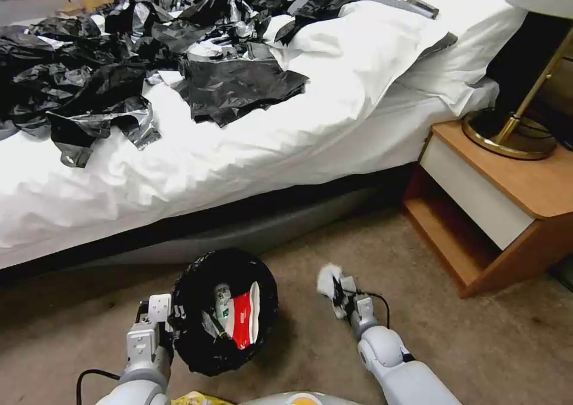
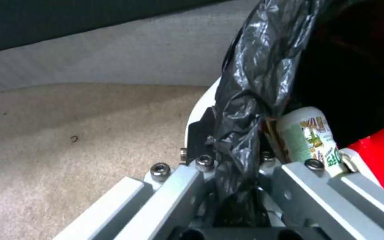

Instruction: Pick up the trash bin, then pick up the garbage from the floor and place it into the trash bin.

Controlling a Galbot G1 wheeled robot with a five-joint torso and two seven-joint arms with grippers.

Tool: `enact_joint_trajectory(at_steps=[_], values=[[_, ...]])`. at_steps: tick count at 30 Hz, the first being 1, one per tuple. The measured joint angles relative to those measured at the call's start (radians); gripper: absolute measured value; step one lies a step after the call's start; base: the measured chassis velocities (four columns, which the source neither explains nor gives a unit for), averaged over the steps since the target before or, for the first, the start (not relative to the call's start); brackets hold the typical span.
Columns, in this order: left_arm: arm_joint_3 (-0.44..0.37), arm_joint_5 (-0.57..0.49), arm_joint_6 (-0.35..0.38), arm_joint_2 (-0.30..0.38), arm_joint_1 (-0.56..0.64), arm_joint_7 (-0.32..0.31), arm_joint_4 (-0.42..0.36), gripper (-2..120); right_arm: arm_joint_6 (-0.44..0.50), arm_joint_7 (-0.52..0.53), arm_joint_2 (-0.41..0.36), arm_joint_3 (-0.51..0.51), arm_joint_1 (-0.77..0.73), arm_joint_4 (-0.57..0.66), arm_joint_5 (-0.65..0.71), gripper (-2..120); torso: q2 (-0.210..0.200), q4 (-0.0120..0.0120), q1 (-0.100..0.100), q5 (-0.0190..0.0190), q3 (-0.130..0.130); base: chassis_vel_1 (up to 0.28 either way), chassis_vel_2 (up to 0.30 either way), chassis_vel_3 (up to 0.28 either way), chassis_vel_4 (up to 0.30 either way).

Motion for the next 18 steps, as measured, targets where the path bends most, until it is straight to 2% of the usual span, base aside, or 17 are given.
enact_joint_trajectory(at_steps=[1, 2, 4, 5, 7, 11, 14, 18], values=[[0.000, 0.000, 0.000, 0.000, 0.000, 0.000, 0.000, 0, 0.031, 0.003, -0.003, -0.002, -0.019, 0.071, -0.011, 0, 0.000, 0.0000, 0.000, -0.0001, 0.000, 0.000, 0.000, 0.000, 0.000], [0.000, 0.000, 0.000, 0.000, 0.000, 0.000, 0.000, 0, 0.031, 0.003, -0.003, -0.002, -0.019, 0.071, -0.011, 0, 0.000, 0.0000, 0.000, -0.0001, 0.000, 0.000, 0.000, 0.000, 0.000], [0.000, 0.000, 0.000, 0.000, -0.001, 0.000, 0.000, 0, 0.062, 0.001, -0.011, -0.013, -0.050, 0.208, -0.020, 0, 0.000, -0.0001, 0.000, 0.0001, 0.000, 0.000, 0.000, 0.000, 0.000], [0.000, 0.000, 0.000, 0.000, -0.001, 0.000, 0.000, 0, 0.062, 0.001, -0.011, -0.013, -0.050, 0.208, -0.020, 0, 0.000, -0.0001, 0.000, 0.0001, 0.000, 0.000, 0.000, 0.000, 0.000], [0.001, 0.000, 0.000, 0.000, -0.001, 0.000, 0.000, 0, 0.111, -0.045, -0.027, -0.036, -0.085, 0.377, -0.032, 0, 0.000, 0.0000, 0.000, -0.0001, 0.000, 0.000, 0.000, 0.000, 0.000], [0.003, 0.002, 0.000, -0.001, 0.000, 0.000, 0.000, 0, 0.149, -0.104, -0.041, -0.055, -0.110, 0.467, -0.051, 0, 0.000, 0.0000, 0.000, -0.0002, 0.000, 0.000, 0.000, 0.000, 0.000], [0.006, 0.006, 0.000, -0.003, 0.001, 0.000, -0.002, 0, 0.189, -0.192, -0.073, -0.098, -0.164, 0.564, -0.082, 0, 0.000, 0.0000, 0.000, 0.0001, 0.000, 0.000, 0.000, 0.000, 0.000], [0.006, 0.007, 0.000, -0.003, 0.002, 0.000, -0.003, 0, 0.210, -0.223, -0.094, -0.128, -0.198, 0.579, -0.112, 0, 0.000, -0.0001, 0.000, 0.0000, 0.000, 0.000, 0.000, 0.000, 0.000]])
